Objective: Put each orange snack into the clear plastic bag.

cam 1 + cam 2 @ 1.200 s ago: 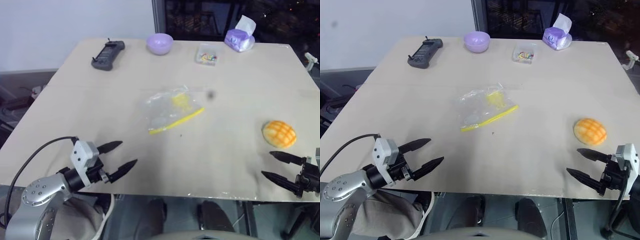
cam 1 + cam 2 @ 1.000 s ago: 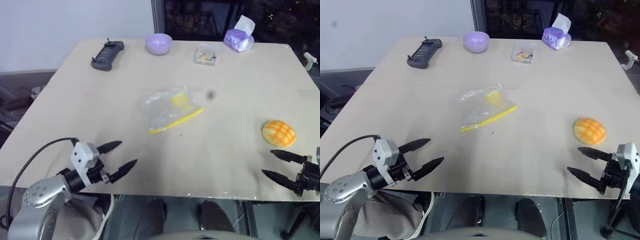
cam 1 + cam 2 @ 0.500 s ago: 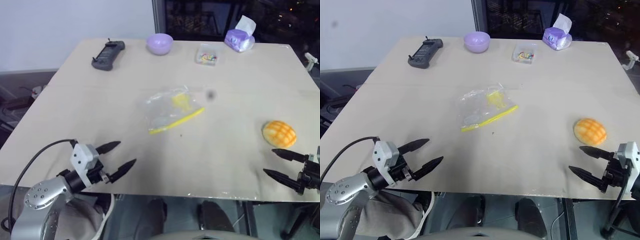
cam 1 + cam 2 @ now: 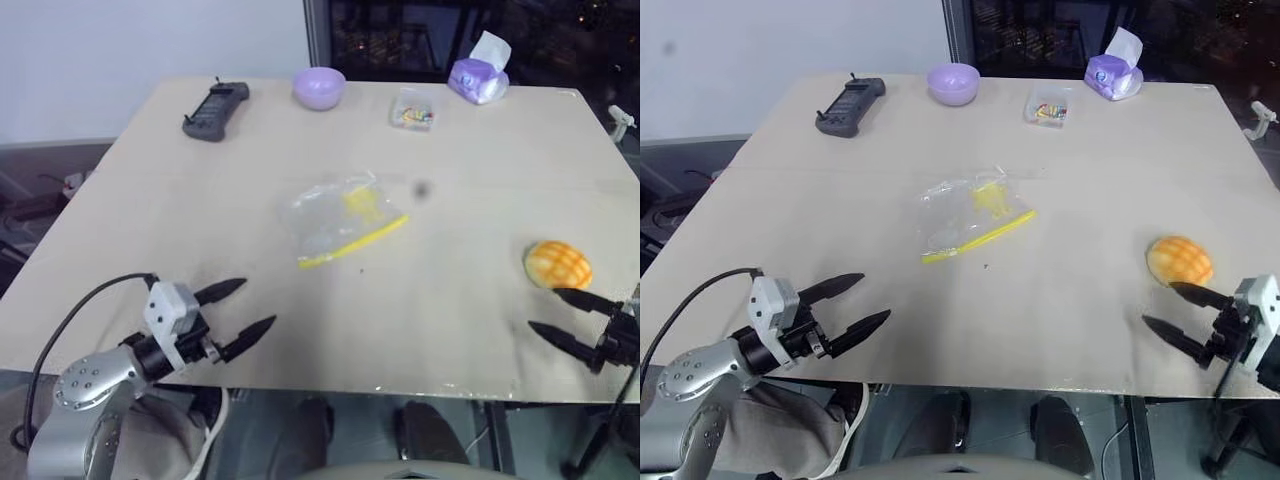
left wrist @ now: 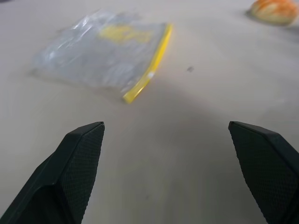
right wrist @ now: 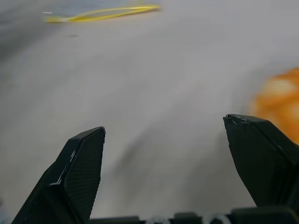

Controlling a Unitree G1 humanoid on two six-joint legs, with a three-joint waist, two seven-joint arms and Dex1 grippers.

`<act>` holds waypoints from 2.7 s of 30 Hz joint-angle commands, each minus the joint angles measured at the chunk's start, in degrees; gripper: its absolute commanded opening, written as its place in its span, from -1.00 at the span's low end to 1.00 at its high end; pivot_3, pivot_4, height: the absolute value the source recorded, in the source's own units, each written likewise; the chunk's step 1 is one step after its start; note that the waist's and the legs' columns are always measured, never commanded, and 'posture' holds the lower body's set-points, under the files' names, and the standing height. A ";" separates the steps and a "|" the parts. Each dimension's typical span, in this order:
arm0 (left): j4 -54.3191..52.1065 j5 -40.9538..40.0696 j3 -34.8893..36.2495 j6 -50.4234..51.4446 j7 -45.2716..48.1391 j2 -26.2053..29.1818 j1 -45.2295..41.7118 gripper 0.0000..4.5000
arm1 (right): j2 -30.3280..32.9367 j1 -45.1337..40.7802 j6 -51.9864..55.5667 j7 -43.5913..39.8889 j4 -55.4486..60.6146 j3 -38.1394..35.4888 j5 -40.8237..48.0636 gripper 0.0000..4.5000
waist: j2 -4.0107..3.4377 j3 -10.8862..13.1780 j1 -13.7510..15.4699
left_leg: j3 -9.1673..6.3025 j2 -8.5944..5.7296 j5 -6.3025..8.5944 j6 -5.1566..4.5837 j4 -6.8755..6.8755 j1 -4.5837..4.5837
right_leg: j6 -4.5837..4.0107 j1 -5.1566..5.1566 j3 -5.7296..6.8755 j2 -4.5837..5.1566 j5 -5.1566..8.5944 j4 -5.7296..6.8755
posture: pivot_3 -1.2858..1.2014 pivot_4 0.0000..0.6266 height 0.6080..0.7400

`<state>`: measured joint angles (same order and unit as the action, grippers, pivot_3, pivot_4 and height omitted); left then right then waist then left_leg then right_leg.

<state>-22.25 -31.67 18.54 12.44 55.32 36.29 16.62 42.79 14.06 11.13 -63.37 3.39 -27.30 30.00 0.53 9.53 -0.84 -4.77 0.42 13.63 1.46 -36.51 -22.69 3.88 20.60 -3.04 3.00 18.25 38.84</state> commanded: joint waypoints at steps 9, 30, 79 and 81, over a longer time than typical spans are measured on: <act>-6.94 -22.13 2.66 11.31 8.02 7.55 -10.59 1.00 | -1.89 -13.39 1.09 18.90 -10.23 0.76 -7.71 0.95 | -0.07 -0.03 -0.13 | 0.01 0.00 0.00 0.00 -0.04 -0.01 | 0.00 0.01 -0.01 -0.01 0.00 0.04 | 0.03 -0.52 1.00; -4.32 -21.72 0.42 13.42 13.11 9.52 -16.98 1.00 | -2.69 -15.82 13.96 21.64 -9.97 4.48 -6.54 0.95 | 0.03 -0.08 -0.46 | 0.00 0.06 0.00 0.00 -0.03 0.03 | -0.01 -0.01 -0.02 -0.10 -0.01 0.04 | 0.03 -0.52 1.00; 18.86 -5.29 -2.22 21.38 -15.21 -3.49 -26.66 1.00 | 4.62 -17.69 31.16 7.37 25.13 4.94 29.81 0.95 | 0.21 0.36 -0.45 | -0.11 0.05 0.00 -0.01 -0.03 -0.14 | -0.05 0.10 0.09 -0.07 -0.06 0.00 | 0.03 -0.52 1.00; 20.18 -7.65 -1.21 25.65 -17.72 -5.45 -28.62 1.00 | 4.61 -17.37 30.91 7.49 25.19 5.23 29.54 0.95 | 0.25 0.39 -0.15 | -0.15 0.05 0.00 -0.01 -0.06 -0.15 | -0.04 0.10 0.14 -0.08 -0.06 0.03 | 0.03 -0.52 1.00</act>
<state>-2.20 -36.67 15.13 35.40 39.35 30.85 -10.68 46.67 -3.18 42.63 -55.84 27.13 -21.19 59.49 0.78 9.92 -0.99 -4.93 0.46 13.64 1.45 -36.58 -22.85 3.84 20.70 -2.88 2.91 18.19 38.89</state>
